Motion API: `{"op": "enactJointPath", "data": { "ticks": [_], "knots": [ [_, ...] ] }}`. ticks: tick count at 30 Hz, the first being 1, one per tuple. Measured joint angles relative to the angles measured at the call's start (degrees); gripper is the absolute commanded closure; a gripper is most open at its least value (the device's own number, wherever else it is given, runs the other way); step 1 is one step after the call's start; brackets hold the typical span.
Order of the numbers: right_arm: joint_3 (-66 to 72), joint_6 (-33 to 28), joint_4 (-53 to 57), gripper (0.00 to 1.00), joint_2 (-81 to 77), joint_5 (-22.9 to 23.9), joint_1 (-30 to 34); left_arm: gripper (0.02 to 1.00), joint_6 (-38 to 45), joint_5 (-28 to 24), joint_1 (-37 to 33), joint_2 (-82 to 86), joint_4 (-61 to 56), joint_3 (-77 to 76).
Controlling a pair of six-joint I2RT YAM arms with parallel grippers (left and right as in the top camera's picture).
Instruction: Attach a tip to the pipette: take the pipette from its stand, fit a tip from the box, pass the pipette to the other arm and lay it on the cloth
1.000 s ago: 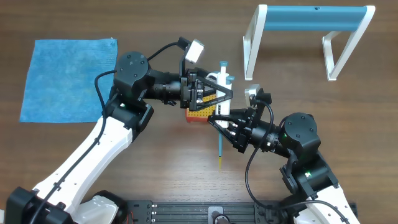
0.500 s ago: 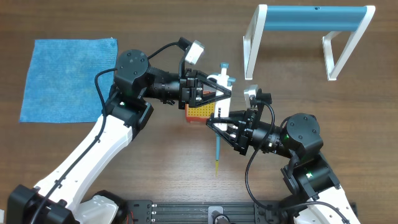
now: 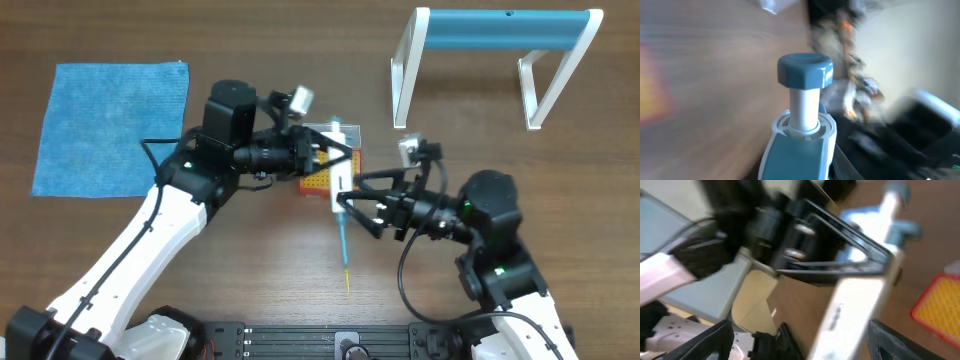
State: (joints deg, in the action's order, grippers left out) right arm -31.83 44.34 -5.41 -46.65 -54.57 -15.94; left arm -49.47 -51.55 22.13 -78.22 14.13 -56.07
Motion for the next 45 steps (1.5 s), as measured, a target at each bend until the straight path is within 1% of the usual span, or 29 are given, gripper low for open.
{"op": "enactJointPath", "data": {
  "ticks": [1, 3, 5, 7, 8, 10, 12, 13, 14, 15, 18, 19, 22, 23, 25, 28, 32, 36, 40, 43, 45],
  "knots": [
    [-0.2, 0.0, -0.1, 0.018, 0.5, -2.5, 2.0, 0.993, 1.0, 1.8, -1.2, -0.3, 2.5, 0.1],
    [-0.4, 0.1, 1.5, 0.027, 1.5, -7.1, 6.5, 0.993, 3.9, 4.9, -4.4, -0.8, 9.6, 0.1],
    [-0.6, -0.1, 4.3, 0.027, 1.5, -10.1, 10.4, 0.993, 6.8, 6.6, -7.5, -0.9, 16.5, -0.2],
    [-0.6, -2.1, 8.3, 0.027, 1.4, -12.3, 14.0, 0.991, 10.7, 8.4, -11.3, -1.1, 25.6, -1.9],
    [-0.6, -3.3, 9.8, 0.027, 1.4, -12.5, 14.8, 0.993, 12.5, 9.3, -13.1, -1.1, 28.7, -2.9],
    [-0.7, -7.2, 13.9, 0.027, 1.4, -12.0, 15.6, 0.993, 17.2, 11.5, -17.8, -1.6, 39.3, -7.9],
    [-0.8, -10.6, 18.5, 0.027, 1.4, -9.0, 15.8, 0.993, 21.7, 13.9, -22.3, -2.3, 47.4, -13.7],
    [-0.9, -12.7, 21.0, 0.029, 1.5, -5.9, 15.8, 0.993, 24.2, 15.6, -24.8, -3.1, 52.1, -17.5],
    [-0.9, -14.6, 23.1, 0.027, 1.5, -2.2, 15.8, 0.993, 26.4, 17.5, -27.6, -4.3, 56.2, -22.1],
    [-0.9, -16.4, 24.8, 0.027, 1.4, 2.9, 15.8, 0.993, 29.4, 20.5, -31.1, -6.4, 61.1, -28.3],
    [-0.9, -18.8, 26.0, 0.027, 1.4, 13.5, 15.8, 0.993, 34.9, 26.5, -37.5, -13.5, 70.3, -43.3],
    [-0.9, -19.3, 26.0, 0.027, 1.4, 16.1, 15.8, 0.991, 36.7, 28.9, -39.4, -17.0, 72.8, -49.5],
    [-0.9, -20.5, 26.1, 0.027, 1.4, 25.6, 15.8, 0.993, 41.8, 37.6, -43.8, -29.2, 76.4, -67.9],
    [-0.9, -20.7, 26.2, 0.027, 1.4, 28.2, 15.8, 0.993, 43.2, 41.1, -44.7, -33.8, 77.1, -73.4],
    [-0.9, -21.0, 26.4, 0.027, 1.2, 32.1, 15.8, 0.993, 45.3, 45.8, -45.2, -39.8, 76.9, -78.9],
    [-0.9, -21.1, 26.4, 0.027, 0.4, 35.9, 15.8, 0.991, 48.4, 53.0, -45.2, -49.4, 75.6, -84.7],
    [-0.9, -19.5, 26.4, 0.027, -1.8, 38.0, 15.8, 0.989, 53.0, 58.4, -45.0, -60.0, 70.3, -85.5],
    [-0.9, -17.4, 26.4, 0.027, -4.9, 37.6, 15.2, 0.991, 58.2, 60.8, -44.2, -65.6, 64.9, -85.5],
    [-0.9, -15.7, 26.4, 0.027, -9.3, 36.8, 12.8, 0.991, 64.3, 62.0, -41.9, -66.7, 60.2, -85.5],
    [-0.9, -14.0, 25.3, 0.027, -12.6, 36.5, 11.6, 0.991, 66.4, 61.9, -40.7, -67.1, 59.7, -85.8],
    [-0.9, -13.3, 21.9, 0.027, -13.6, 36.6, 11.2, 0.991, 66.8, 61.9, -40.7, -67.6, 60.2, -85.8]
  ]
}}
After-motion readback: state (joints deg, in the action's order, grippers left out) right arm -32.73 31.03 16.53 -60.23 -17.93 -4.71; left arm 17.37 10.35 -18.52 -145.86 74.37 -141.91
